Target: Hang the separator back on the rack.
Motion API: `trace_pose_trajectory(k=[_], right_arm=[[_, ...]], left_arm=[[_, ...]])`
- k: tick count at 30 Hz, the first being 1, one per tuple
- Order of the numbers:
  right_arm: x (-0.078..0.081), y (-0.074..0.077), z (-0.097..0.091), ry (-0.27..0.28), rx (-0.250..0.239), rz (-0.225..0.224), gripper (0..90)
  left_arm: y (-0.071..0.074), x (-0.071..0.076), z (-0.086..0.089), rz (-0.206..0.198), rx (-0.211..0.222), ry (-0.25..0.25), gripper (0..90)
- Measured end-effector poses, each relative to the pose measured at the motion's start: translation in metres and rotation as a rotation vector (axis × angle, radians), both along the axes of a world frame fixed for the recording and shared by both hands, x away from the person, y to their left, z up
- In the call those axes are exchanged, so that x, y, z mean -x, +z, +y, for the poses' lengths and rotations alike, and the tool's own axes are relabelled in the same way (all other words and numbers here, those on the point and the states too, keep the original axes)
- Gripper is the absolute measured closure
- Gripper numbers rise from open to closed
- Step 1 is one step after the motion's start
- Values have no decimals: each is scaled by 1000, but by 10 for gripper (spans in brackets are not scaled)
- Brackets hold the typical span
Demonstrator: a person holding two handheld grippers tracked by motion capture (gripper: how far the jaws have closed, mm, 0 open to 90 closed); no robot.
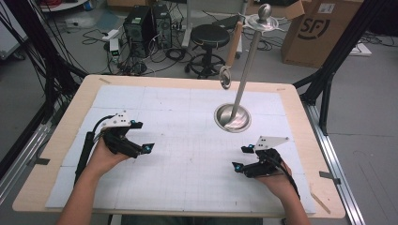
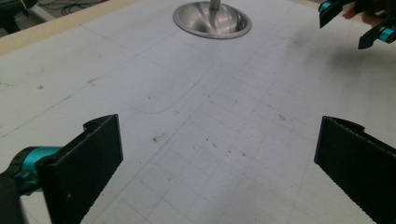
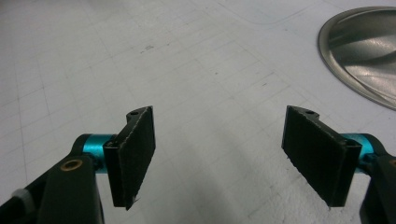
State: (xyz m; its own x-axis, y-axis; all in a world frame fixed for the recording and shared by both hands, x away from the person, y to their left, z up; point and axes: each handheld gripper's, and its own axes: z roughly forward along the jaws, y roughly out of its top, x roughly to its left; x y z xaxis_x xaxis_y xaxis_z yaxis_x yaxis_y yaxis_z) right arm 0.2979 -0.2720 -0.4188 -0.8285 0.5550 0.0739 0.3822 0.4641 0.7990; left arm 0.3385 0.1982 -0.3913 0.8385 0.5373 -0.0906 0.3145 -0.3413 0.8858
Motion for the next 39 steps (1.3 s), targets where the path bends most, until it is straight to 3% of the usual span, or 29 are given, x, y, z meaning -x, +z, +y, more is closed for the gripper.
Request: trace_pose_trajectory(k=[5, 10, 17, 30, 39], right_arm=[[-2, -1, -4, -11, -10, 5, 247], [-2, -3, -10, -31, -21, 13, 247], [-1, -4, -11, -30, -12, 13, 248], [-1, -3, -11, -29, -5, 2, 250], [-1, -4, -9, -24, 1, 6, 251]], left_arm=[[-3, -2, 2, -1, 2, 15, 17], [-7, -4, -2, 3, -32, 8, 17], [-9, -7, -3, 6, -13, 19, 17], [-9, -5, -7, -7, -28, 55, 18], [-8, -5, -4, 13, -9, 64, 18]])
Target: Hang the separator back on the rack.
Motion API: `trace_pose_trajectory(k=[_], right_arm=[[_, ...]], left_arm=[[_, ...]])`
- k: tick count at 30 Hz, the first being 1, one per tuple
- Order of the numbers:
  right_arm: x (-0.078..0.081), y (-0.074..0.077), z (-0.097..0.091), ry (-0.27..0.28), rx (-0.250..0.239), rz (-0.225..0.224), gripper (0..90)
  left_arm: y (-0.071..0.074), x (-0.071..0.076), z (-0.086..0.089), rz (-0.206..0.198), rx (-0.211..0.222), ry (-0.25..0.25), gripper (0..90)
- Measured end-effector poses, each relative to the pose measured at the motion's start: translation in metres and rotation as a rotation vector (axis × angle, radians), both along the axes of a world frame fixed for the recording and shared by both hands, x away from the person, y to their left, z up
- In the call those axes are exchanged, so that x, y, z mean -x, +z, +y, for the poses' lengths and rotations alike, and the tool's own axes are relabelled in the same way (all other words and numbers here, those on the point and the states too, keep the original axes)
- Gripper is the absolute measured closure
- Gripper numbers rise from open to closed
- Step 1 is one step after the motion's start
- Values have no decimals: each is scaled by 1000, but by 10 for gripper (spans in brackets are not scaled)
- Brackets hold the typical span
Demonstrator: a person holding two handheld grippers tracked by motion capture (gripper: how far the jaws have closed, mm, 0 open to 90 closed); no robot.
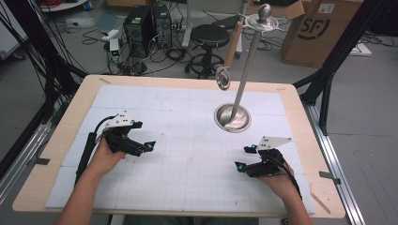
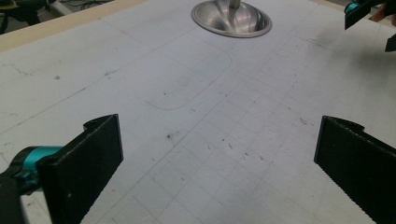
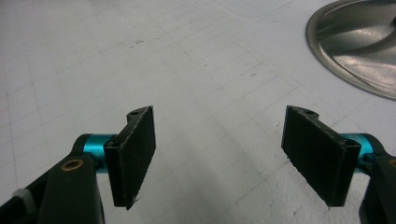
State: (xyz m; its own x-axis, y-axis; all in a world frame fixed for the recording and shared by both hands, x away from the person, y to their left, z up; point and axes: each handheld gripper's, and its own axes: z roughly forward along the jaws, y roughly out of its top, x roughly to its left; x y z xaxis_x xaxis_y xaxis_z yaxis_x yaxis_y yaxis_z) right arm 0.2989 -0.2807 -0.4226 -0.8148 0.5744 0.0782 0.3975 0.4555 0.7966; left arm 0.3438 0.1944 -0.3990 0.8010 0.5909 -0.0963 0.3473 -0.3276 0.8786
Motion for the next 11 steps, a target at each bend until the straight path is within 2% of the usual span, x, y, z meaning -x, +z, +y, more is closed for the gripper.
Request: trace_pose_trajectory(k=[11], right_arm=[[0, 0, 0, 0, 3, 6, 250]], left_arm=[[-2, -1, -1, 8, 0, 0, 18]])
